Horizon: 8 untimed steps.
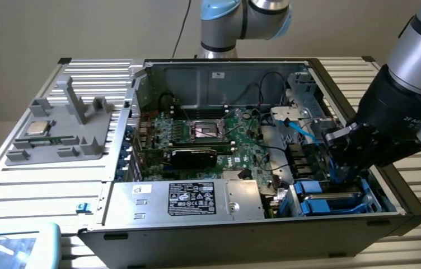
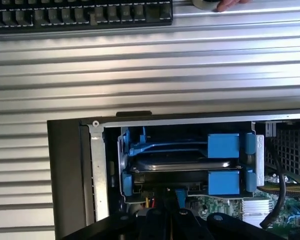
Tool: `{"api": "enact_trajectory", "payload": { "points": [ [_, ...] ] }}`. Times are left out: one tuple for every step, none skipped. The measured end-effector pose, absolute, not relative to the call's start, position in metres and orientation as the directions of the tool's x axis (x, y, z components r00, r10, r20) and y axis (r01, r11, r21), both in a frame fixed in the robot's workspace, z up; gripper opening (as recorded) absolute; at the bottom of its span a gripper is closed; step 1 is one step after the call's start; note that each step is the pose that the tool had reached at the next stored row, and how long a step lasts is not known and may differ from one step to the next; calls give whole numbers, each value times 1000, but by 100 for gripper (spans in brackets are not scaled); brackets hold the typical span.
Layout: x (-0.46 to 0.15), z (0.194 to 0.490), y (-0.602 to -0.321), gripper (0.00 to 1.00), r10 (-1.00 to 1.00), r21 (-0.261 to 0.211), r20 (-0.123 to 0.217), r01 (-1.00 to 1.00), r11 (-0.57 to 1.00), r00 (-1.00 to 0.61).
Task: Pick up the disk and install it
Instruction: 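Insert the second disk wire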
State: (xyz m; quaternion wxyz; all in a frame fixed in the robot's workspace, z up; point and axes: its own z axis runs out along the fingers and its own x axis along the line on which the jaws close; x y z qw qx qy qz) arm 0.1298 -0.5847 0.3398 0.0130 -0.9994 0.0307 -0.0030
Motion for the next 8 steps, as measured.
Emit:
{"api": "enact_trajectory", "payload": {
  "points": [
    [130,339,-585,11,-61,-26,5,-61,-998,998],
    [130,339,-585,11,-61,-26,5,-61,-998,998],
    [130,339,-585,11,-61,-26,5,-61,-998,998],
    [130,343,-585,11,-61,-28,5,-61,-998,998],
    [130,348,-585,11,-61,-27,5,-61,-998,998],
    [130,353,-585,11,-61,-27,5,-61,-998,998],
    [129,357,-584,11,-61,-26,5,-61,-998,998],
    [128,361,-583,11,-61,-25,5,-61,-998,998]
  ]
}}
